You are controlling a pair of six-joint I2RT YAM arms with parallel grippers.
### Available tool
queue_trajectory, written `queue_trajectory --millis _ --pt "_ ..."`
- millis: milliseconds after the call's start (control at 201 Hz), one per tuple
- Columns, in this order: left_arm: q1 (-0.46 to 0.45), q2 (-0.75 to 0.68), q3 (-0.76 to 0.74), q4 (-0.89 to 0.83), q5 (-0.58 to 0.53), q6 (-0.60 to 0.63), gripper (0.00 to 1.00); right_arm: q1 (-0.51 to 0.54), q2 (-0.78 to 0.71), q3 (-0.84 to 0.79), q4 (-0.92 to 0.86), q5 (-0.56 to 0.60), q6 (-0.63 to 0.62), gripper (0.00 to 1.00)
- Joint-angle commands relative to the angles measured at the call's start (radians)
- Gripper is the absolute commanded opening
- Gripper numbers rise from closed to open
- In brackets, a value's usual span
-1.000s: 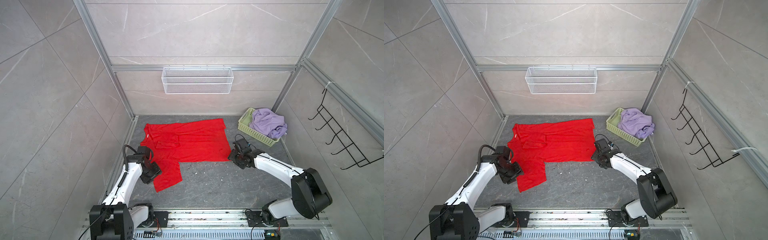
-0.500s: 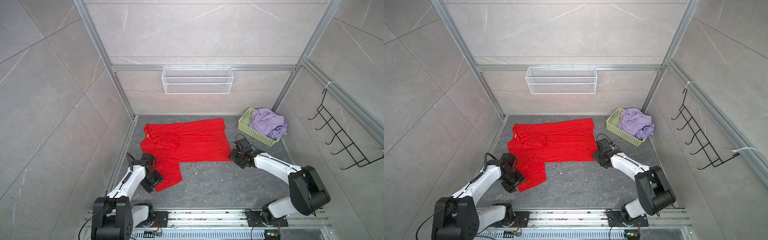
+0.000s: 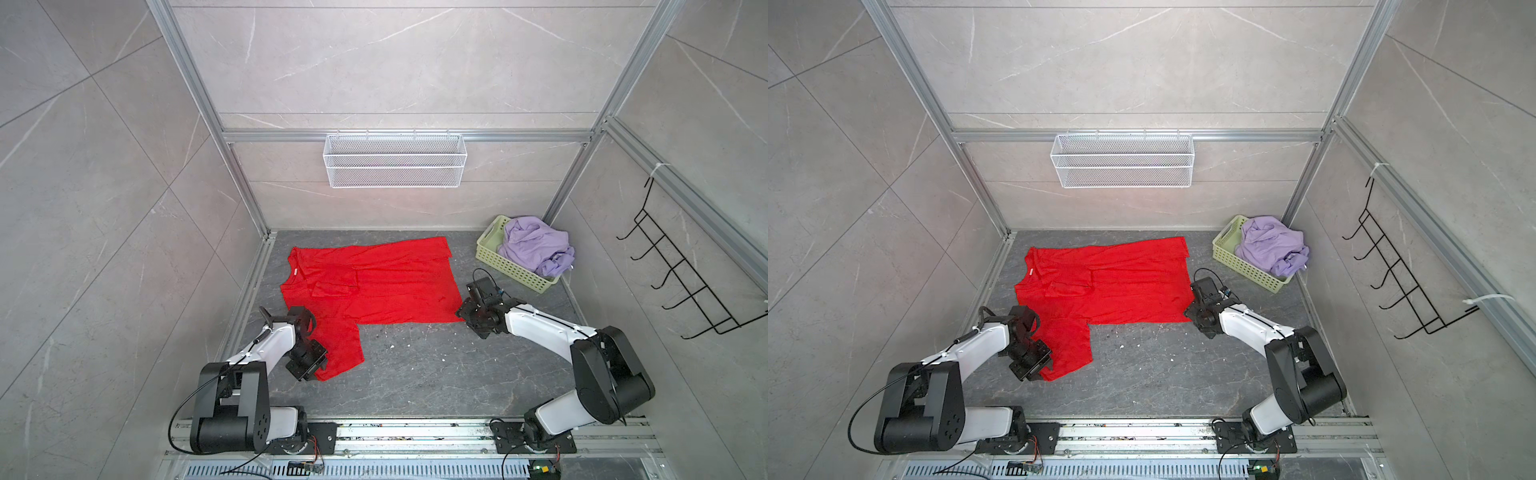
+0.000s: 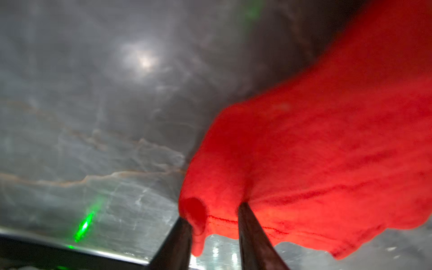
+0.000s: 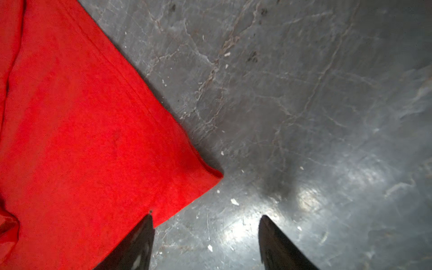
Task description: Fold and stack the t-shirts
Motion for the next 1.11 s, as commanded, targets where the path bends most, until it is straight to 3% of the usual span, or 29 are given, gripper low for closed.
queue_trajectory --millis 0,199,433,523,652,762,1100 --pt "0.000 0.032 -0.029 0.114 0.003 0.012 0.18 0.000 0.040 0.036 -0.037 0.023 0.060 0.71" --pt "0.000 -0.012 -0.027 0.110 0.000 0.022 0.02 0.033 0.102 0.099 -0.092 0.058 0.078 0.69" --pt "0.000 -0.082 -0.028 0.092 -0.009 0.026 0.00 0.047 0.204 0.155 -0.133 0.108 0.171 0.58" --pt "0.000 -0.108 -0.015 0.079 -0.017 0.029 0.00 0.048 0.234 0.174 -0.147 0.122 0.186 0.47" --pt "0.000 -0.166 0.005 0.041 -0.035 0.023 0.00 0.049 0.234 0.161 -0.096 0.120 0.172 0.14" --pt "0.000 -0.220 0.022 -0.022 -0.052 0.021 0.00 0.052 0.229 0.162 -0.124 0.088 0.123 0.03" --pt "-0.018 -0.431 0.102 -0.282 -0.062 -0.022 0.00 0.118 0.010 0.027 -0.274 0.065 0.100 0.00"
